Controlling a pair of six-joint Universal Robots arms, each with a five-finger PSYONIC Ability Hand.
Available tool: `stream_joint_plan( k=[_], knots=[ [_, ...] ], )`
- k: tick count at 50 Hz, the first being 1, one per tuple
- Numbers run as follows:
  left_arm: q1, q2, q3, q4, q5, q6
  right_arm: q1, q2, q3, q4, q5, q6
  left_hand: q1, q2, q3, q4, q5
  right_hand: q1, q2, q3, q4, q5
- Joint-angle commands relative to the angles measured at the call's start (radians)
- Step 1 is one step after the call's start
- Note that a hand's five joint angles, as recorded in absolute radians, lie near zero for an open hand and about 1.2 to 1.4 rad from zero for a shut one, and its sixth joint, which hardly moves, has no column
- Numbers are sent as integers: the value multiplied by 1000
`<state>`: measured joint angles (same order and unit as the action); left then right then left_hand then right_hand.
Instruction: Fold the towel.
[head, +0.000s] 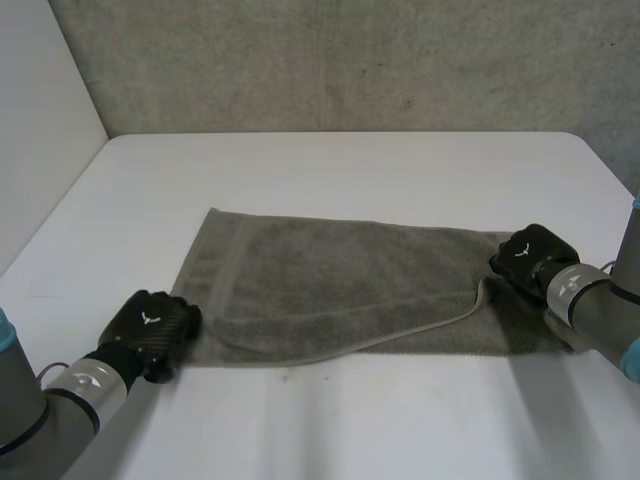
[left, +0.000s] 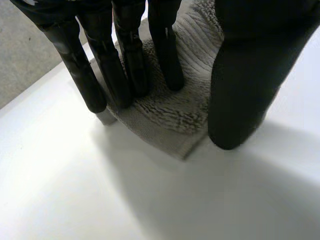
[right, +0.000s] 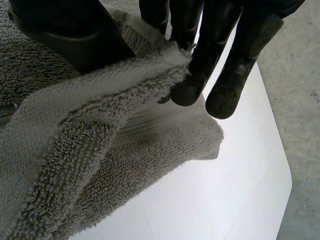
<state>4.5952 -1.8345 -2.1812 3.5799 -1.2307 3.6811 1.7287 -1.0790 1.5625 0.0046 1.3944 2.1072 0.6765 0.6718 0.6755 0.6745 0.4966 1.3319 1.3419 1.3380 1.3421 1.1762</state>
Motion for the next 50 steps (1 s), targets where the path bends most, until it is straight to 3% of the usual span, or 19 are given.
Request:
stream_joint_plan(
  k=[1,8,19,36,42,50],
  knots=[
    [1,11,-19,-3,0,3,0,4,4,0,2,-1,33,38,34,35,39,64,54,58,54,45],
    [2,4,-6,2,0,2,11,11,5,0,3,-1,59,64,60,61,65,64,54,58,54,45],
    [-1,-37,44,16,0,2,14,17,7,-2,3,-1,312,317,313,314,317,64,54,58,54,45],
    [-1,-66,60,59,0,3,15,25,7,-2,3,-3,297,302,298,299,303,64,54,58,54,45],
    [-2,-71,72,60,2,2,15,28,8,-2,3,-3,660,665,661,662,666,64,54,58,54,45],
    [-7,-72,99,63,0,-4,15,28,8,-2,3,-3,720,724,721,722,725,64,54,58,54,45]
  ],
)
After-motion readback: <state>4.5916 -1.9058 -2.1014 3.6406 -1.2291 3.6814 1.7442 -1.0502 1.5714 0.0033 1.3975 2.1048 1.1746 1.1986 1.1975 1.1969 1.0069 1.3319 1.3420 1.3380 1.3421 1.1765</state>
